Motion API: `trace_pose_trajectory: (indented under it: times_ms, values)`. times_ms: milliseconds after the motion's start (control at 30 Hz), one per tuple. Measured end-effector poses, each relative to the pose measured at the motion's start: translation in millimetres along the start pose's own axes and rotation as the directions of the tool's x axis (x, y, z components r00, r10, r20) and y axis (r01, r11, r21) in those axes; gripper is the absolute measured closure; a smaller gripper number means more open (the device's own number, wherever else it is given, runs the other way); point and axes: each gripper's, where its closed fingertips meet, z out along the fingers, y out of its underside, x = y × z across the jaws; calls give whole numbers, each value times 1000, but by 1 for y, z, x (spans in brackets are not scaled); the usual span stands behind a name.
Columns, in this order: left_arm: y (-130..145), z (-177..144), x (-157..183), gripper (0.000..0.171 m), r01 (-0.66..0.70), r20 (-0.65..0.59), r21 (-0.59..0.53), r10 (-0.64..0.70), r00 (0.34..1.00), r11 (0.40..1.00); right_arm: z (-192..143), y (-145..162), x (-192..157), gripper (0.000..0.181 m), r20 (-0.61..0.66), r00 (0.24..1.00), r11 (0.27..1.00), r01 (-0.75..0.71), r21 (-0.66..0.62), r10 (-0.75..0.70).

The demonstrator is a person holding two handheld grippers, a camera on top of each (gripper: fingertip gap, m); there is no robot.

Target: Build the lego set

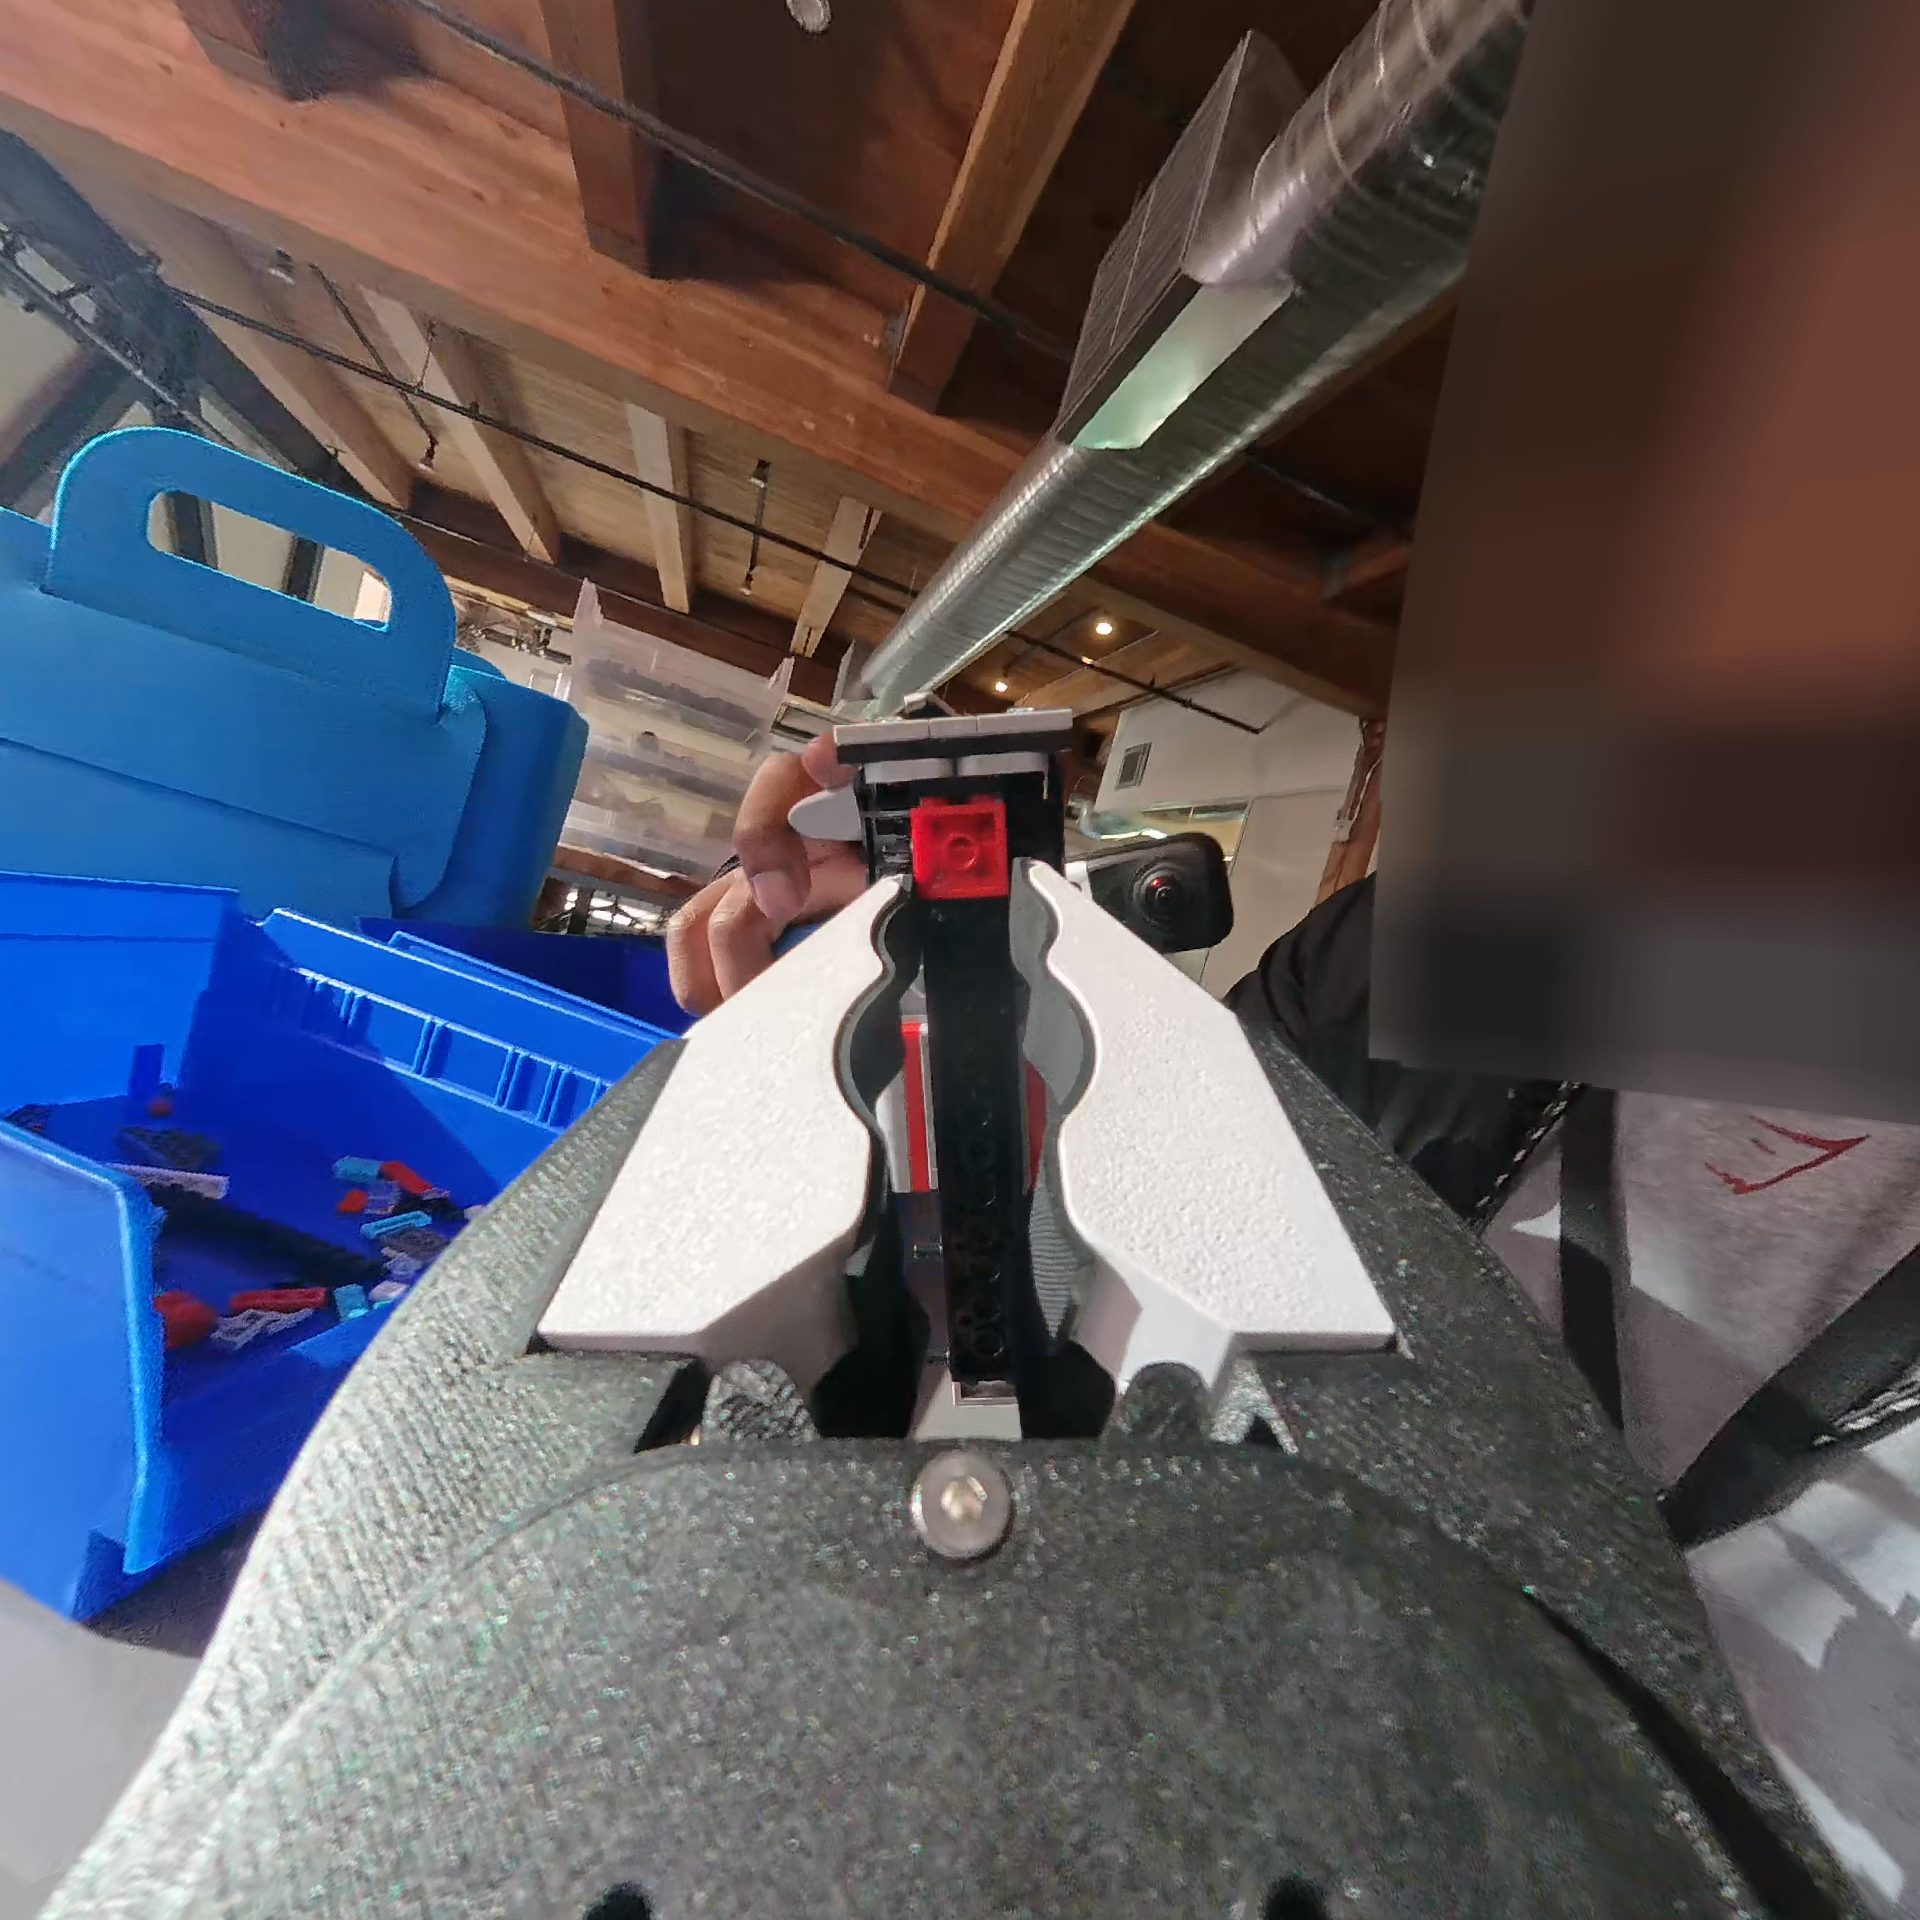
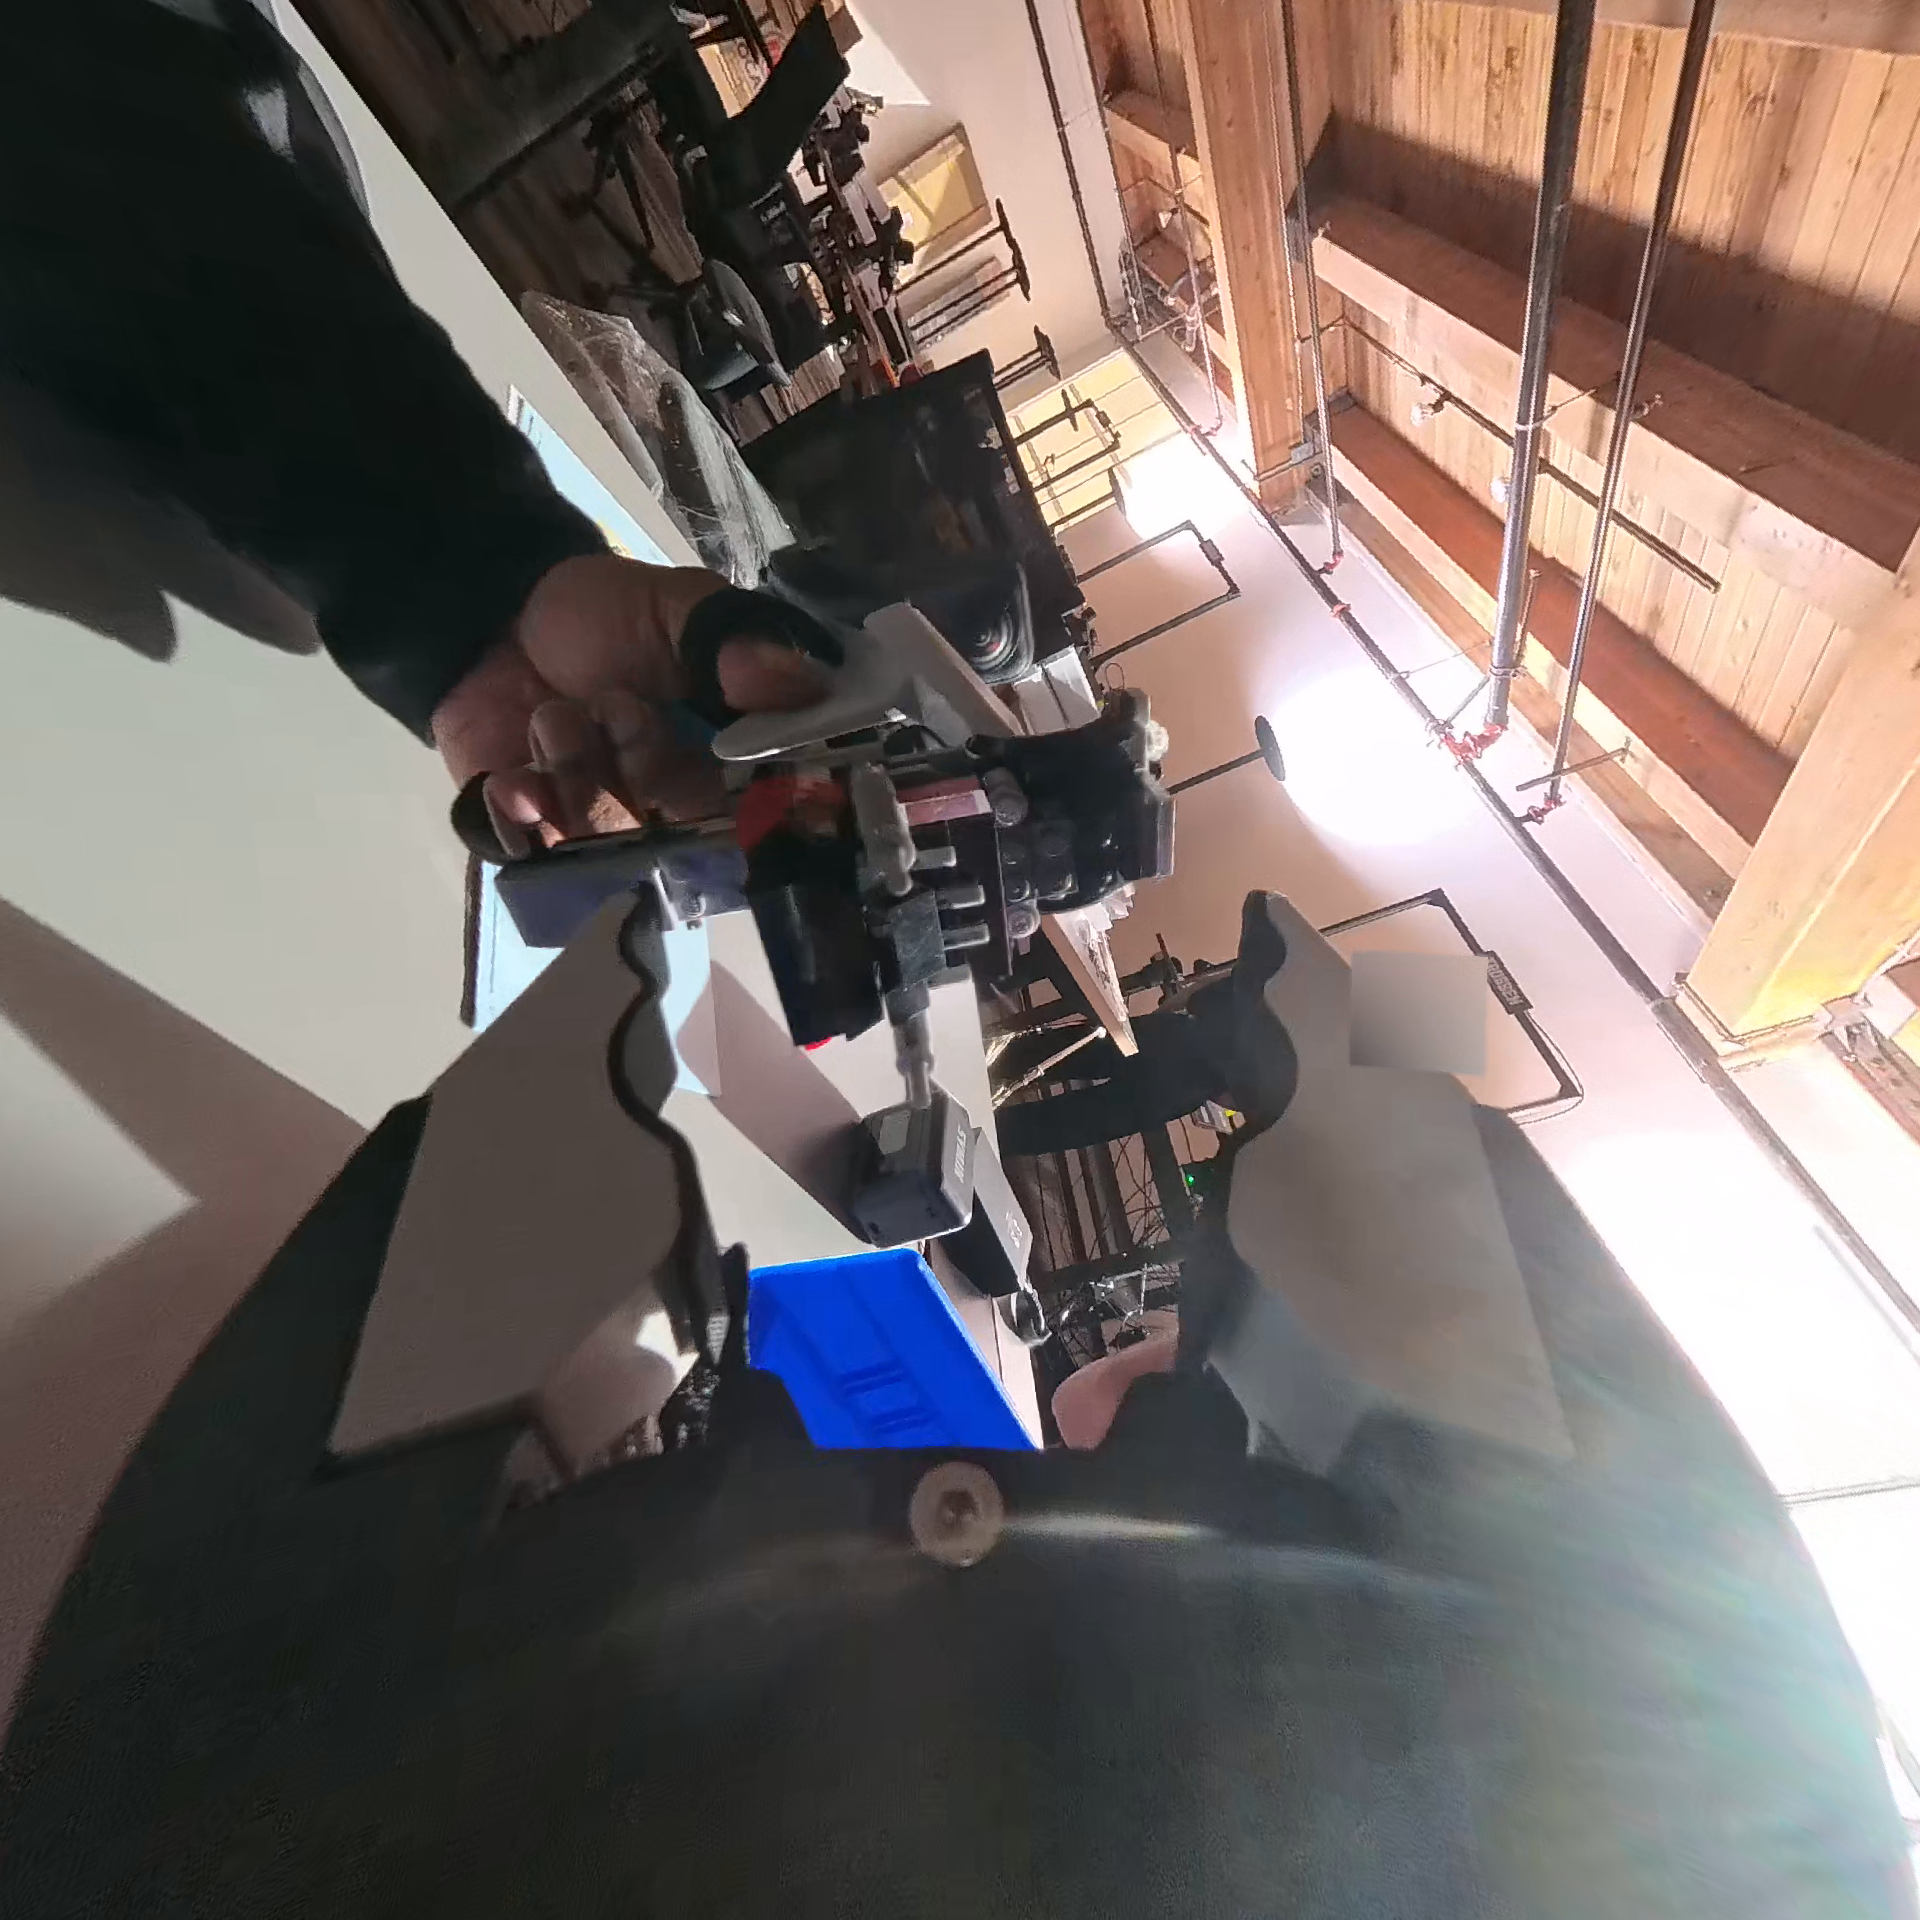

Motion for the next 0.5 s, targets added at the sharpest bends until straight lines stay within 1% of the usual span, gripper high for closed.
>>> trace_pose_trajectory:
  times_ms: [100, 500]
  values:
    - [0, 1, 0, 155, 16, -7, 10, -16, 1000, 1000, -1, -2, 2, 75, -3, 1000, 1000, -15, 13, 15]
    - [20, 10, 2, 155, 45, -17, -70, -47, 999, 996, -2, 0, -10, 77, 80, 997, 1000, -3, -15, 4]
